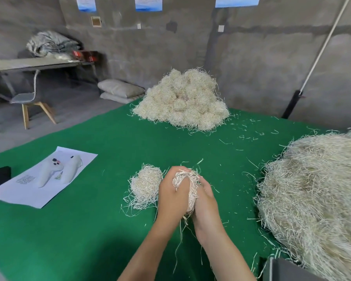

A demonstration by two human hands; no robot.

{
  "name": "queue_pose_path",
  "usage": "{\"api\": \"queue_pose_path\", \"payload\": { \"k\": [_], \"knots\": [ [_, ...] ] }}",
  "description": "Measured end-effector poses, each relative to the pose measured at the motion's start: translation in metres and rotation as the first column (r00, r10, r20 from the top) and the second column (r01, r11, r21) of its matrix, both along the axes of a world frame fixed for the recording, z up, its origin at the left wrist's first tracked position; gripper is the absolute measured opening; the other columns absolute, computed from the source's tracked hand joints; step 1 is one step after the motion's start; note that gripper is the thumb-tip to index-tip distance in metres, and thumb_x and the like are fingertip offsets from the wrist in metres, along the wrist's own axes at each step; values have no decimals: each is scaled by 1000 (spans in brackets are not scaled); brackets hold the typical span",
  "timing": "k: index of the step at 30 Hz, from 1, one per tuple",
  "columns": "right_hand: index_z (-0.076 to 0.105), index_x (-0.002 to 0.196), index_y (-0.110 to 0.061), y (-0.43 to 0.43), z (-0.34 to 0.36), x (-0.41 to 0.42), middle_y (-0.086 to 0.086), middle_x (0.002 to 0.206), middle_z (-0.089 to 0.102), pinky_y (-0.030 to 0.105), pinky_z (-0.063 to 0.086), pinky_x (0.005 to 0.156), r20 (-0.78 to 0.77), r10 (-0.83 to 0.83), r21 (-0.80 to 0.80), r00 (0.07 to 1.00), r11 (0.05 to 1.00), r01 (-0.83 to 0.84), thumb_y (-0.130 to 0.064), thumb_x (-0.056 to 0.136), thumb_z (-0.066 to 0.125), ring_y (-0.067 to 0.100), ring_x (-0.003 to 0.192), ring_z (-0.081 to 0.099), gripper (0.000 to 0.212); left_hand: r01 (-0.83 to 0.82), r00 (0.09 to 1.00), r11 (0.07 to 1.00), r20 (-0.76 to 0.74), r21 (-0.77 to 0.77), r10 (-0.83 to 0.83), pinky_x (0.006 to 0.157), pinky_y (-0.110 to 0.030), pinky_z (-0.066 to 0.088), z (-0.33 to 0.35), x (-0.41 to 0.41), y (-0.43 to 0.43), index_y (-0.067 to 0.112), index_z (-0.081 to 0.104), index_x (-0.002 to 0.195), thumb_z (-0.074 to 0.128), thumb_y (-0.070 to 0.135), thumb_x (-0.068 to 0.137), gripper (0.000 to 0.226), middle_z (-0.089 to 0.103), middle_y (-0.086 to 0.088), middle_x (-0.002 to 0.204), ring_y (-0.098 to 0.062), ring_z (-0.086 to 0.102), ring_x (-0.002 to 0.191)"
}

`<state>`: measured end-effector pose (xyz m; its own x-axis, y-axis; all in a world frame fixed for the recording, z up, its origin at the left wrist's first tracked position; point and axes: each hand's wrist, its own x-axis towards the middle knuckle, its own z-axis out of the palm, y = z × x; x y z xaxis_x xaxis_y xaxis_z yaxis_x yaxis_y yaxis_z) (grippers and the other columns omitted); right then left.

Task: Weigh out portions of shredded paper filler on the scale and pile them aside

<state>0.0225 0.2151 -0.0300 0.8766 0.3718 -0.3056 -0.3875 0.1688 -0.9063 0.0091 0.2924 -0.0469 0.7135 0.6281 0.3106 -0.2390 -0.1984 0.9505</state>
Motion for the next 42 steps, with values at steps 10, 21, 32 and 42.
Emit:
{"api": "queue_pose_path", "payload": {
  "k": [10, 21, 32, 42],
  "knots": [
    [20, 151, -46, -5, -27, -42, -29, 157, 8, 27, 16, 115, 301, 148, -292, 942, 955, -57, -31, 93, 55, -8, 140, 12, 70, -109, 917, 638, -171, 762, 361, 91, -33, 42, -43, 62, 37, 25, 47, 132, 60, 36, 92, 44, 50, -3, 131, -23, 47, 118],
    [35, 142, -44, -51, -21, -26, -24, 149, 30, 28, 23, 115, 279, 136, -416, 951, 909, -8, -36, 93, 55, 0, 136, 28, 54, 651, 480, 255, -648, 715, 592, 115, -60, -10, -49, 87, 45, 31, 23, 153, 44, 21, 95, 62, 5, -10, 164, -40, -11, 148],
    [59, 111, -44, -143, 21, -22, -27, 94, 65, 20, 44, 93, 346, -54, -341, 937, 923, 179, -56, 62, 47, -10, 90, 57, 52, 651, 732, 194, -674, 734, 96, 96, -30, 47, 89, 54, -96, 49, 47, 130, 34, 56, 98, 36, 53, 24, 135, -6, 56, 119],
    [51, 129, -40, -371, 37, -16, -26, 129, 49, 24, 40, 100, 749, -433, -324, 501, 419, 848, -31, 94, 59, -9, 121, 44, 38, 699, 665, 264, -467, 665, -583, 116, -39, 29, 74, 86, -315, 52, 4, 148, 39, 79, 81, 80, 11, 27, 156, -5, 24, 141]
  ]
}}
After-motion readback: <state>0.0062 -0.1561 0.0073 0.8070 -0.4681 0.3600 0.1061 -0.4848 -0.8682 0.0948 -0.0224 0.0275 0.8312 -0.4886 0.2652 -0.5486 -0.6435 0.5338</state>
